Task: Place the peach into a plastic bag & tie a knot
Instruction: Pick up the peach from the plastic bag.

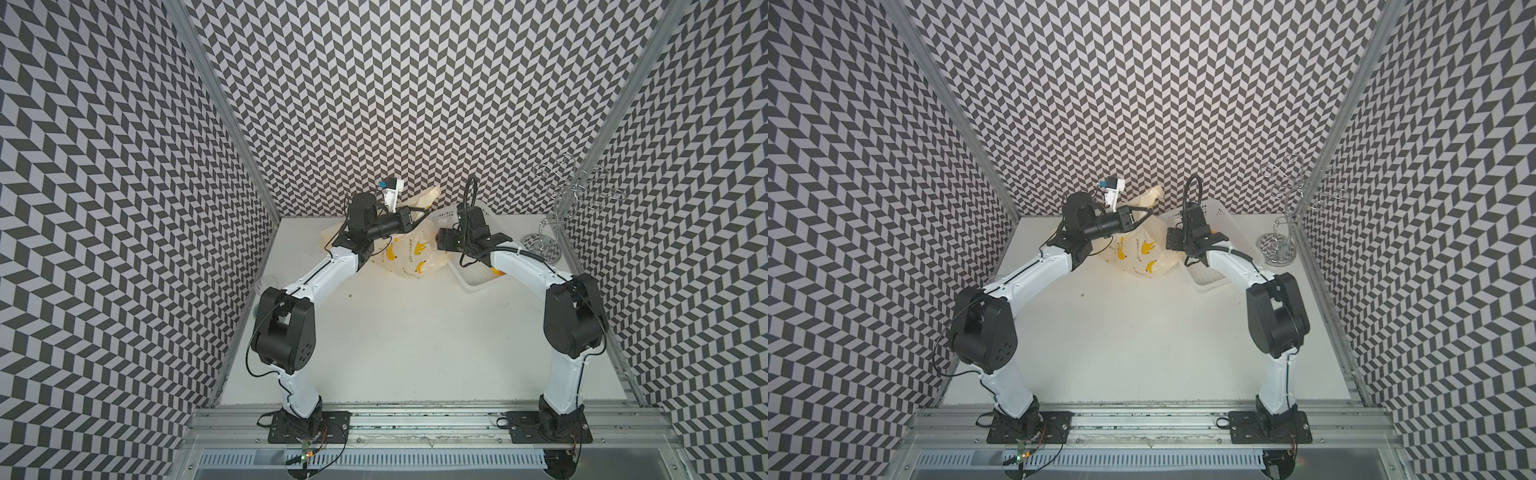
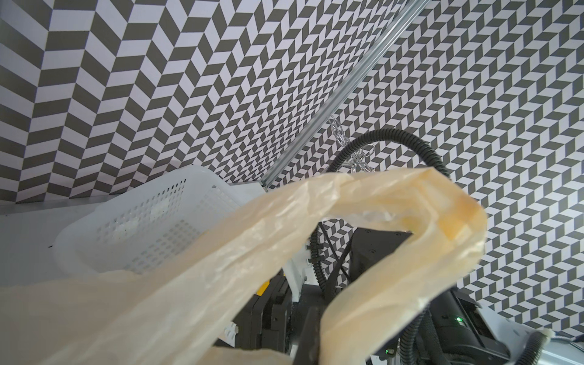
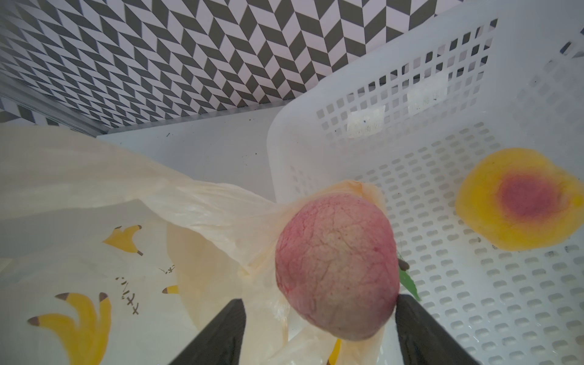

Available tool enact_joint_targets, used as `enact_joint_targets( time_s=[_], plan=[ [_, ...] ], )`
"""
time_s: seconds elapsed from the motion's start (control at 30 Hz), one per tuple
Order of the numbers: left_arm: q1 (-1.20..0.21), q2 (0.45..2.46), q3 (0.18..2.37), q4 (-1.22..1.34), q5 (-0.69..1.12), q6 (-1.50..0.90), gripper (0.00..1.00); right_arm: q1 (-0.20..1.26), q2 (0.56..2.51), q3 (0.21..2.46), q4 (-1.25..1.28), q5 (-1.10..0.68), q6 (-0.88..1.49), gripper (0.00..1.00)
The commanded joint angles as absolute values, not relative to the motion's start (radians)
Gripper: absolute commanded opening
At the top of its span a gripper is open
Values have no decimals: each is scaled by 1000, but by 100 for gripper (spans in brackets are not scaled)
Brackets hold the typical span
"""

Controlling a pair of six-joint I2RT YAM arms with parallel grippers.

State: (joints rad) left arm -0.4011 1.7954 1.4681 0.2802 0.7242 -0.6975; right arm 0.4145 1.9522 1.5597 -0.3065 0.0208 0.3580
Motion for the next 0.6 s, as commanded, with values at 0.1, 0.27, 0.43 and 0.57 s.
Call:
enact_joint_targets(
  time_s=[0.1, 0.27, 0.43, 0.57],
  plan=[
    [-416, 1790, 1497, 285, 742, -691, 0, 417, 2002, 1598, -223, 96, 331, 76],
    [-423, 1792, 1512, 264, 748, -680, 0, 396, 2085, 1673, -241, 97, 354, 63],
    [-419, 1793, 1534, 216, 743, -646, 0, 361, 2041, 1628, -217, -30, 390, 43],
    [-397, 1804, 1523, 210, 740, -642, 0, 344, 1856, 1475, -128, -43, 403, 39]
  ],
)
